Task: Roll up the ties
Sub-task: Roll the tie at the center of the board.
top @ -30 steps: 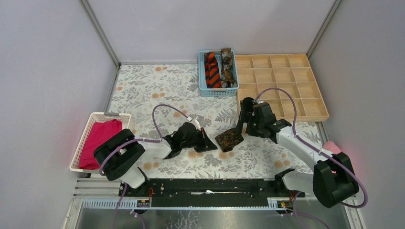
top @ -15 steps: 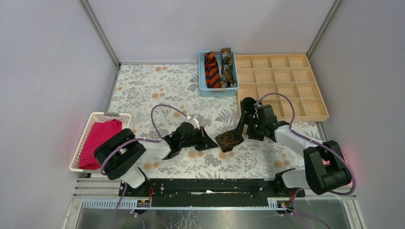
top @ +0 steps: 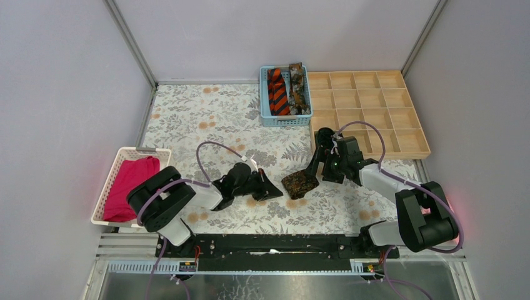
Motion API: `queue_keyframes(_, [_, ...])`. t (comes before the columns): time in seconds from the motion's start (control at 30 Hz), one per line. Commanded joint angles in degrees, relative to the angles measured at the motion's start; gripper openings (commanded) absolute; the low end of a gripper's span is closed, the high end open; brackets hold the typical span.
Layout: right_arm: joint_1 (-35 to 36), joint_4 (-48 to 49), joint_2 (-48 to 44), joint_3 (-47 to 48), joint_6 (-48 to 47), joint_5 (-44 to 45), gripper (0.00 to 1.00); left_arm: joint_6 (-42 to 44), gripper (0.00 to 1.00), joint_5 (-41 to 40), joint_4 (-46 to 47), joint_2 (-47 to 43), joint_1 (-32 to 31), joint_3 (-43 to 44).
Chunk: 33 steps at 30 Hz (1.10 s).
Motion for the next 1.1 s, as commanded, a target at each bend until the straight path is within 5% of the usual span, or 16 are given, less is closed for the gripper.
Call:
queue_keyframes(0.0, [-0.5, 0.1, -2.4, -0.1, -0.7, -0.8, 1.0, -4.9, 0.27, 2.6, 11.4, 4.8, 0.7, -2.3])
queue_keyframes(0.13, [-0.5, 0.9, -1.1, 0.0, -0.5, -1.5, 1.0, -10.0, 0.42, 3.6, 21.5, 10.4, 0.7, -4.5])
queue_keyframes(0.2, [-0.4, 1.6, -0.7, -0.3, -0.4, -2.1, 1.0, -12.2, 0.64, 3.6, 27.0, 12.6, 0.5, -5.3])
queue_keyframes(0.23, [-0.4, 1.8, -0.5, -0.3, -0.4, -2.0, 1.0, -13.1, 0.67, 3.2, 28.6, 13.4, 0.5, -5.7])
queue_keyframes(1.07, [-0.5, 9.2, -5.1, -7.9, 4.4, -9.3, 0.81, -16.7, 0.74, -10.6, 24.0, 17.7, -3.3, -0.5])
